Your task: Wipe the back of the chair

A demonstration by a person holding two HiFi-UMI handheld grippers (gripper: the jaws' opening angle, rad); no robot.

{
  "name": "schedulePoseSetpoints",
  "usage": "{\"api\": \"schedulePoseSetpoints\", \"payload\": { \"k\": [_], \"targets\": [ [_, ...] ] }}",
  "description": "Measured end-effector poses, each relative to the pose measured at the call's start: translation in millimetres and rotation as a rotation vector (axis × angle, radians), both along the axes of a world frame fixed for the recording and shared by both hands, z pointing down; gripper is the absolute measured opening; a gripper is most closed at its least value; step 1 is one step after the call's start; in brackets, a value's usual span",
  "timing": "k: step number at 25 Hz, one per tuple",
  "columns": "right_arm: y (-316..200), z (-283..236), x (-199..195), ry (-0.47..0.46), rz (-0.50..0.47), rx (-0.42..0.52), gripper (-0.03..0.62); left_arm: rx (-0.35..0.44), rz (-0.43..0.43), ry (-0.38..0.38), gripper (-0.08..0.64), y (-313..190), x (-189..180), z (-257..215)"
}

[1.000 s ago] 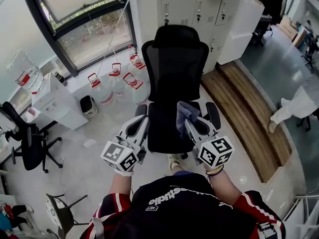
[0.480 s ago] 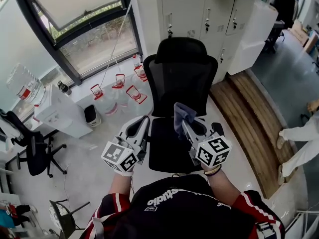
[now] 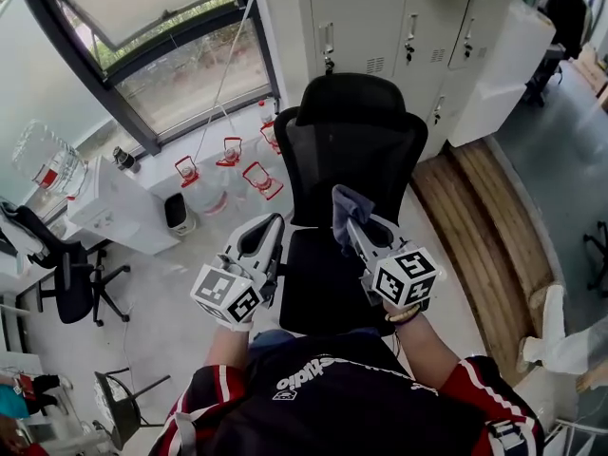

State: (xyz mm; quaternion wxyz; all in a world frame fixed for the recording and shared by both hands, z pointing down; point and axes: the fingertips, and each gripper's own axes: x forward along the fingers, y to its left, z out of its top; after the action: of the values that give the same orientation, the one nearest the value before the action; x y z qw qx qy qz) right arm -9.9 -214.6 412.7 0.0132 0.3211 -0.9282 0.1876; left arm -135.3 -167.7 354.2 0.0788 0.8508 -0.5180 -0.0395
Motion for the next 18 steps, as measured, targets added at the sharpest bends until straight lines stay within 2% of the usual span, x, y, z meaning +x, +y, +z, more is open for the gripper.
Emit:
{"api": "schedulePoseSetpoints", "payload": {
  "k": [9,18],
  "targets": [
    [-49.0,29.5,-43.5,0.021,-0.011,-0.029,0.060,-0.020,0.009,-0.007,0.025,-38.3,-24.8,13.1],
    [-102.9,56.2,-113.9,0.005,0.009,-0.072,0.060,-0.029,0.055,-0.007,0.024,-84.1,-77.4,17.4]
  ]
}}
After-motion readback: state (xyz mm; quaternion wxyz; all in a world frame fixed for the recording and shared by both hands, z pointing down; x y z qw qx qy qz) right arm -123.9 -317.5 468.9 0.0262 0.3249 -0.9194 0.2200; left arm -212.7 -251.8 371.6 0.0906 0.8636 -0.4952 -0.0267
